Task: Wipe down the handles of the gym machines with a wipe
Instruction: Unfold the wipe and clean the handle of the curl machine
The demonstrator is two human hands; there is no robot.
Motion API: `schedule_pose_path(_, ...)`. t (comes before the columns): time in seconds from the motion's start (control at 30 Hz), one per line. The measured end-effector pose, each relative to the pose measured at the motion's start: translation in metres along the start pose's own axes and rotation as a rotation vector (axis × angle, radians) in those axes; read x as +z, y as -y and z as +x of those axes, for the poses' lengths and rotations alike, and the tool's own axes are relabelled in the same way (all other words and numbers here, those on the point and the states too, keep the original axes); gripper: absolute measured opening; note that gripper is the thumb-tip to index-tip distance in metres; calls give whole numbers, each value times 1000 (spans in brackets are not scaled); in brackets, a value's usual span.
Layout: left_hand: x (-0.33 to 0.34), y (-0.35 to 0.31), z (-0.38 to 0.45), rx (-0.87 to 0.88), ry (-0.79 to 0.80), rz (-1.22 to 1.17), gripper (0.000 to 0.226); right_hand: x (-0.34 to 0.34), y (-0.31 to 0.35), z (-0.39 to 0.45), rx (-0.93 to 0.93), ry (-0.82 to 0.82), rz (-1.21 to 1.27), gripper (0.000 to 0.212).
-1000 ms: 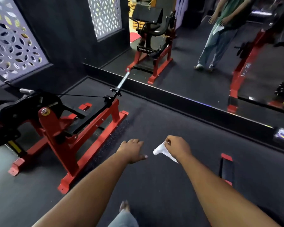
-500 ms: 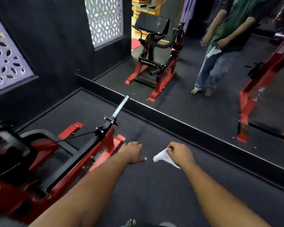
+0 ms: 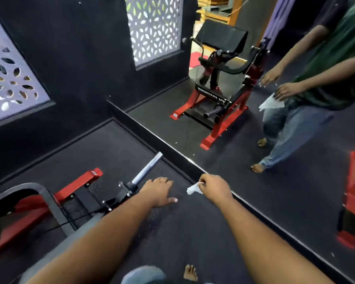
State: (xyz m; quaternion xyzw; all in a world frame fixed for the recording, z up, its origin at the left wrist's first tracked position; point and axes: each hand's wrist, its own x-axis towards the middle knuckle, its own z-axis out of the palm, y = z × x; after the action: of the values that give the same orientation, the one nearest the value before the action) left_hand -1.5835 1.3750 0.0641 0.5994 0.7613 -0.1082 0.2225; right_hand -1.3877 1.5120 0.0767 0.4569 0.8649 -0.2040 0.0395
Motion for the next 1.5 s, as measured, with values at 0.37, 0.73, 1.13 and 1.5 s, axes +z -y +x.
schedule_pose_path(0.37,-77,105,183,-175,-17,-174,89,-45,41,263,-216,42,-93,16)
schedule_pose_path(0.73,-192,211,317,-290,-42,-361,85,-102,128,462,-448,49,-245,19)
schedule_pose_path(1.13,-226,328,372,-474,-166,-485,89,-108,255,606,-698,126,-400,21)
schedule_pose_path(1.5,-202,487,347,-665,-301,-769,88,-50,441,675,-964,268,-326,17)
